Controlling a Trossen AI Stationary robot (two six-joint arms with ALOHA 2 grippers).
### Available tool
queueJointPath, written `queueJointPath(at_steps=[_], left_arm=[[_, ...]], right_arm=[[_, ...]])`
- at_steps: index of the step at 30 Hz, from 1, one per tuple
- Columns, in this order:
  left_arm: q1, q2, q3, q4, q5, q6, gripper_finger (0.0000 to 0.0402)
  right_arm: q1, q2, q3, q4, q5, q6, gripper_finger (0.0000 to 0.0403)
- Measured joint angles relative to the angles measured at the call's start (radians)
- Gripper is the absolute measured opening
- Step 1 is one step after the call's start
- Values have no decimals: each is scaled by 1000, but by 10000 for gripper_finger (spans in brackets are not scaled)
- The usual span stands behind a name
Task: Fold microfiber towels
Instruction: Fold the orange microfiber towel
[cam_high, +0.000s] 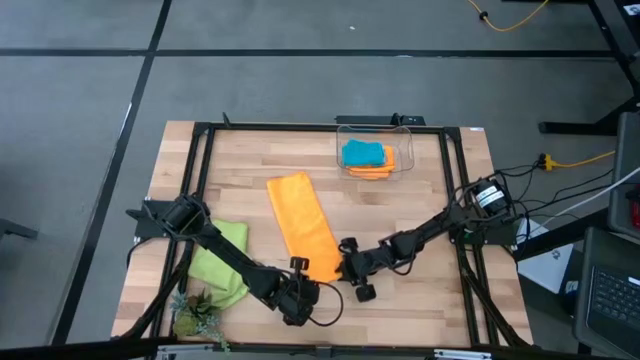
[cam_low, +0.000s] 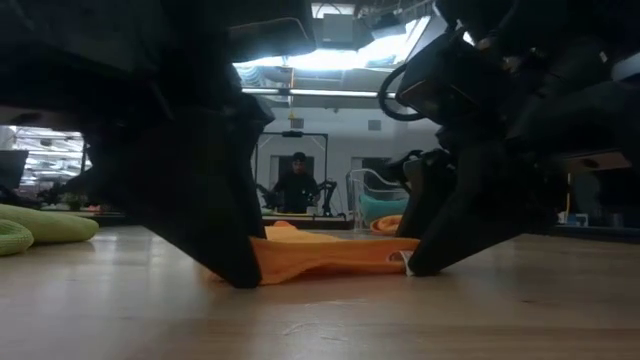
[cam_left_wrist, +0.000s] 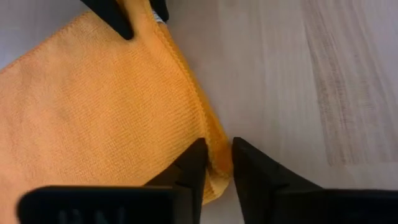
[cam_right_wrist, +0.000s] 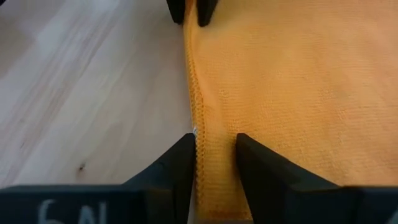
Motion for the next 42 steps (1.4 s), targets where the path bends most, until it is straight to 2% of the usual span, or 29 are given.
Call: queueJointPath(at_steps=[4,6,14,20,23,27,30,35,38,42], left_arm=[[-13,1,-1,1,1,-4,19],[-20,1,-2,0,-1,-8,6],[-37,2,-2,5,-21,-31,1],[-38,4,22,2,-7,-25,0],[-41,10,62,-24,19,-17,0],[-61,9,155,-132,10,-26,0],[-81,8,234,-238,-23,-26,0],[-112,4,388,-503,-157,-22,0],[-115,4,448,-648,-233,-21,0],[-91,3,474,-816,-294,-22,0]], right_arm=[[20,0,0,0,43,43,104],[27,1,0,0,51,70,92],[44,1,0,12,47,215,12],[61,8,62,-24,23,298,7],[68,7,142,-135,23,303,6],[79,-3,291,-422,37,323,6],[98,-5,408,-595,120,326,6],[130,-7,552,-783,359,224,5],[133,-9,595,-819,469,131,4],[95,-9,606,-822,560,31,4]])
